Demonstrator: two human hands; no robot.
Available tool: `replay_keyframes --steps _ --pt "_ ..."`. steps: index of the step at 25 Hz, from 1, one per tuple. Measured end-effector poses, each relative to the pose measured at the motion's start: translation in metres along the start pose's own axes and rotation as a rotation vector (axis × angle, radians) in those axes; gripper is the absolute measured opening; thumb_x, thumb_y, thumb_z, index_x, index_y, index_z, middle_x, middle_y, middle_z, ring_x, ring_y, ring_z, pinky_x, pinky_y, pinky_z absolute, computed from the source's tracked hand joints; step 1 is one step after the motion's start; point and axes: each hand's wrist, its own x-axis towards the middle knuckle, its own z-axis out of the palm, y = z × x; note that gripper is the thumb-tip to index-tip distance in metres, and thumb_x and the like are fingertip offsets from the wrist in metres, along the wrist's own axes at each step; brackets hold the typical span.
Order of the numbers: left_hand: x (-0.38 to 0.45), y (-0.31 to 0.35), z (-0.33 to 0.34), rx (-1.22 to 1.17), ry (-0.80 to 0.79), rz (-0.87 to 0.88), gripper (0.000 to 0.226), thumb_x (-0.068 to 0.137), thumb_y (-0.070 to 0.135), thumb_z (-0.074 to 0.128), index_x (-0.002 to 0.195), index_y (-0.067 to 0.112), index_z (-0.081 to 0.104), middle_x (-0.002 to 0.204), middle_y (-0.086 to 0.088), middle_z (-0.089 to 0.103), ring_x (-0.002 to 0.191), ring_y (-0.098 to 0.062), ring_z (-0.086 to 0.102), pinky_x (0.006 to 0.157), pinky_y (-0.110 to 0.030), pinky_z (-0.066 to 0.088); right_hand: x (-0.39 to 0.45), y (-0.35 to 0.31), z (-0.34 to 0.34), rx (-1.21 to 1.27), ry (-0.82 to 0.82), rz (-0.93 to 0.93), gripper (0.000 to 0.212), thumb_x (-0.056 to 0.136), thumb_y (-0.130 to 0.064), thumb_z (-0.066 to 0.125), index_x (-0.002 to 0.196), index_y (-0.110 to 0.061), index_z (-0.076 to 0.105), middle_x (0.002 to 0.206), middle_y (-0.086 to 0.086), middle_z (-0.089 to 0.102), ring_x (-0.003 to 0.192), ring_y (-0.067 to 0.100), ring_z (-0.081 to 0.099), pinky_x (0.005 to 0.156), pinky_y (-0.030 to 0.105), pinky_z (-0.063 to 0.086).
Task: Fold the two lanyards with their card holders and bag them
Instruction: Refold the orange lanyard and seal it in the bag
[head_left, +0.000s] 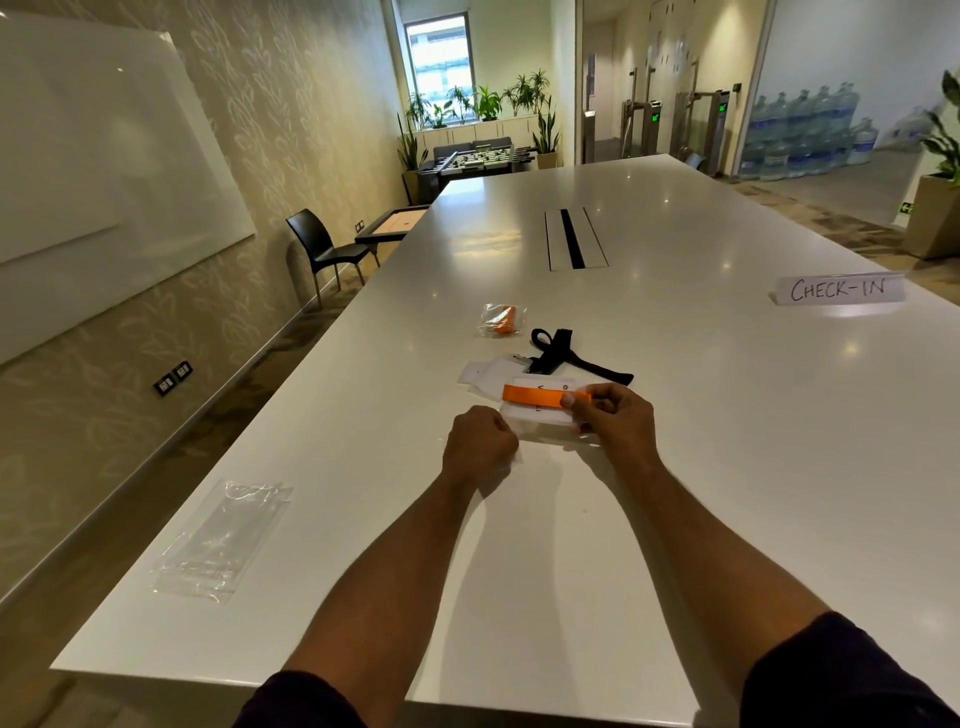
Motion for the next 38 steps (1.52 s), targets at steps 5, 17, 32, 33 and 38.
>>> replay_keyframes --steps 5,17,32,33,38 --pt "0.002 -0.001 -0.010 -0.065 0.174 -0.004 0.011 0.081 0.012 0.065 0.080 0.009 0.076 0.078 -0.007 0.074 0.076 -0.022 0.071 0.074 -0.034 0.059 -0.002 -0.001 0.001 -0.009 -0.041 -0.004 0.026 0.076 -0.016 0.089 0.093 -0.006 0.073 0.076 0.008 0.076 0.063 0.021 0.072 0.058 0.032 0.061" --pt "0.001 0.002 -0.014 -0.057 0.283 0.077 0.009 0.084 0.020 0.067 0.077 0.018 0.072 0.074 0.004 0.070 0.068 -0.013 0.062 0.055 -0.018 0.038 -0.005 -0.001 0.005 -0.058 -0.035 -0.109 0.025 0.077 -0.014 0.089 0.088 -0.003 0.070 0.079 0.016 0.073 0.059 0.020 0.069 0.053 0.028 0.056" --pt "-0.004 0.031 0.001 0.035 0.239 0.326 0.001 0.095 0.016 0.059 0.094 0.017 0.058 0.085 0.002 0.061 0.080 -0.016 0.063 0.070 -0.024 0.052 -0.011 -0.002 0.008 -0.100 -0.108 -0.203 0.013 0.092 -0.015 0.075 0.104 -0.011 0.077 0.091 0.007 0.078 0.077 0.022 0.076 0.065 0.032 0.063" --pt "-0.005 0.032 0.001 0.035 0.262 0.329 0.001 0.094 0.017 0.060 0.094 0.016 0.059 0.086 0.002 0.062 0.080 -0.015 0.063 0.071 -0.024 0.053 -0.011 -0.001 0.008 -0.093 -0.084 -0.210 0.012 0.092 -0.013 0.075 0.103 -0.010 0.077 0.091 0.008 0.078 0.075 0.021 0.076 0.064 0.031 0.063" --pt "0.000 0.036 -0.002 -0.037 0.318 0.304 0.006 0.090 0.015 0.066 0.096 0.014 0.066 0.091 -0.002 0.070 0.083 -0.015 0.067 0.073 -0.022 0.055 -0.009 0.001 0.006 -0.081 0.018 -0.204 0.010 0.091 -0.009 0.074 0.100 -0.004 0.077 0.085 0.007 0.076 0.067 0.017 0.073 0.060 0.022 0.059"
